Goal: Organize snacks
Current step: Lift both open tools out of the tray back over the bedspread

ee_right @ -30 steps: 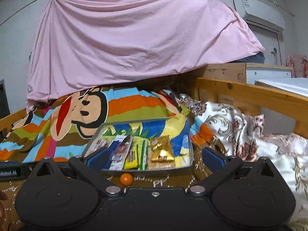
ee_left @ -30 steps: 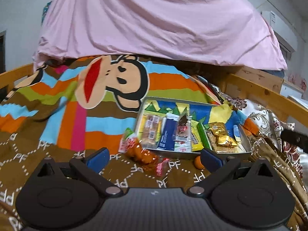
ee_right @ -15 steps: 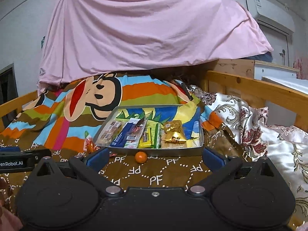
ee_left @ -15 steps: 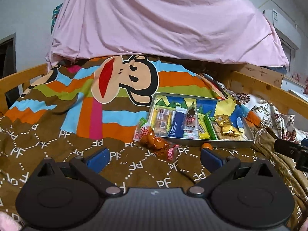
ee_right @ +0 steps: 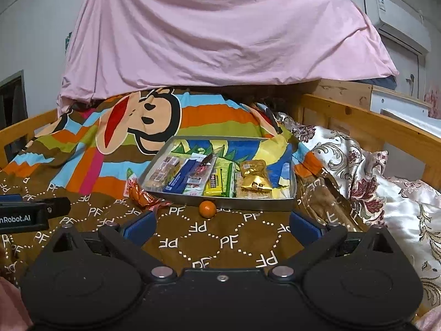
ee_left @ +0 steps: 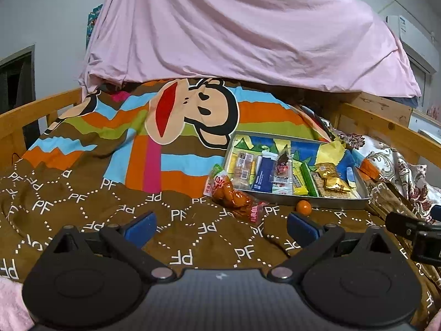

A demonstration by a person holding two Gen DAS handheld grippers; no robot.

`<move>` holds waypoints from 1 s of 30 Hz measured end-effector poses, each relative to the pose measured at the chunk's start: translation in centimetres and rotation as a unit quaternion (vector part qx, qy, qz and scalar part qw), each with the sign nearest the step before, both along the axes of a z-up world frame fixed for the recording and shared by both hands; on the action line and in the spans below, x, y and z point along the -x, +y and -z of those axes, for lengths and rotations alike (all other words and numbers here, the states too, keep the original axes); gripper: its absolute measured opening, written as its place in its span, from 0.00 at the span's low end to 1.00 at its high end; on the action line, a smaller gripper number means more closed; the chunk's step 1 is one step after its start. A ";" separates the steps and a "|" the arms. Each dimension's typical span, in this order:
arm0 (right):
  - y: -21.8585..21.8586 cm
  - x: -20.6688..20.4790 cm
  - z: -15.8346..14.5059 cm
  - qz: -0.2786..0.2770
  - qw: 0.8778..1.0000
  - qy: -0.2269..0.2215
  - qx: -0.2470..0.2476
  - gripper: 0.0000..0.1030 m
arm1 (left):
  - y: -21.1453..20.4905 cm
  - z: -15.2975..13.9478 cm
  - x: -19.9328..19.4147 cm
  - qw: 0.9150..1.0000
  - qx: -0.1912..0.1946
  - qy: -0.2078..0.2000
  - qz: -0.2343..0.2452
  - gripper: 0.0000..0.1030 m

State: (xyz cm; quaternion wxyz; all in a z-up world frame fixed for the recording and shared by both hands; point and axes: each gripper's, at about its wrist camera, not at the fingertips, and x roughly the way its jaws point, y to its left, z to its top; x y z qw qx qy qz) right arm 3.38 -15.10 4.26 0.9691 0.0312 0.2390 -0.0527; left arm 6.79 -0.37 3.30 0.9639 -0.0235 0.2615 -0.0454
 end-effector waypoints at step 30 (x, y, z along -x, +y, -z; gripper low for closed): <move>-0.4 -2.7 1.7 0.023 0.995 0.093 0.006 0.99 | 0.5 1.2 -3.2 0.996 -0.010 0.092 0.010 0.99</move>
